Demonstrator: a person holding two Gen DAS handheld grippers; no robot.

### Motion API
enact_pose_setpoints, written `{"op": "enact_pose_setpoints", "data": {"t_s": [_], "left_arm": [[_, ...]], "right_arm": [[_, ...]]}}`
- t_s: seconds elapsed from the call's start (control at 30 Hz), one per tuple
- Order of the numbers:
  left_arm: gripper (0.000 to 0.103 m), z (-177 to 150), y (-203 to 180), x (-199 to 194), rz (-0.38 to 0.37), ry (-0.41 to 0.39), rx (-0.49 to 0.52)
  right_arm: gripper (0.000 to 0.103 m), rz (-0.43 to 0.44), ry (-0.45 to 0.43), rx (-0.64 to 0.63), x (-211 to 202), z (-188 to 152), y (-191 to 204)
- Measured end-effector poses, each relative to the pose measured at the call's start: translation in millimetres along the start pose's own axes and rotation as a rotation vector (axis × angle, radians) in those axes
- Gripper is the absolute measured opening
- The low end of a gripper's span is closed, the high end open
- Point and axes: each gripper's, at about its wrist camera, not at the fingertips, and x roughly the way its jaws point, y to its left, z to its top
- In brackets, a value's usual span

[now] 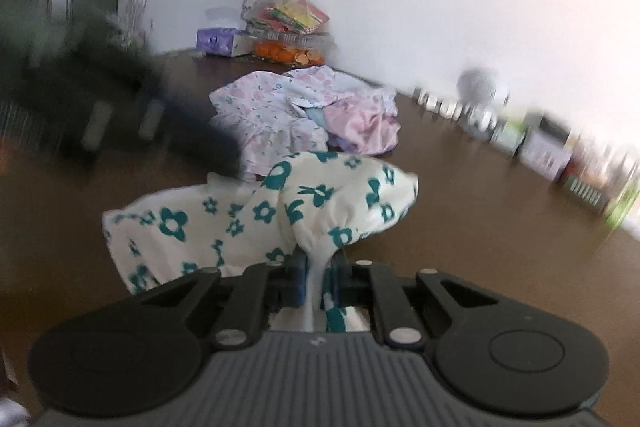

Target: Fold clothes

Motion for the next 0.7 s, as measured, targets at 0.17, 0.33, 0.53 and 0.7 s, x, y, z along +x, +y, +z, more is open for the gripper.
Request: {"op": "enact_pose_setpoints", "data": {"t_s": [0.17, 0.33, 0.53, 0.7], "left_arm": [[0.030, -23, -7, 30, 0.010, 0.122, -0.022], [0.030, -33, -1, 34, -0.006, 0.115, -0.075], [0.029, -34, -6, 35, -0.019, 0.117, -0.072], [0.020, -31, -11, 34, -0.043, 0.119, -0.045]], "right_arm": [[0.053, 0.086, 0.082, 0.245, 12, 5, -38], [0.062, 0.125, 0.115, 0.441, 23, 17, -74], [0.048, 0.143, 0.217, 0.618, 74, 34, -88], [0.005, 0.173, 0.093, 0.598, 59, 37, -78]]}}
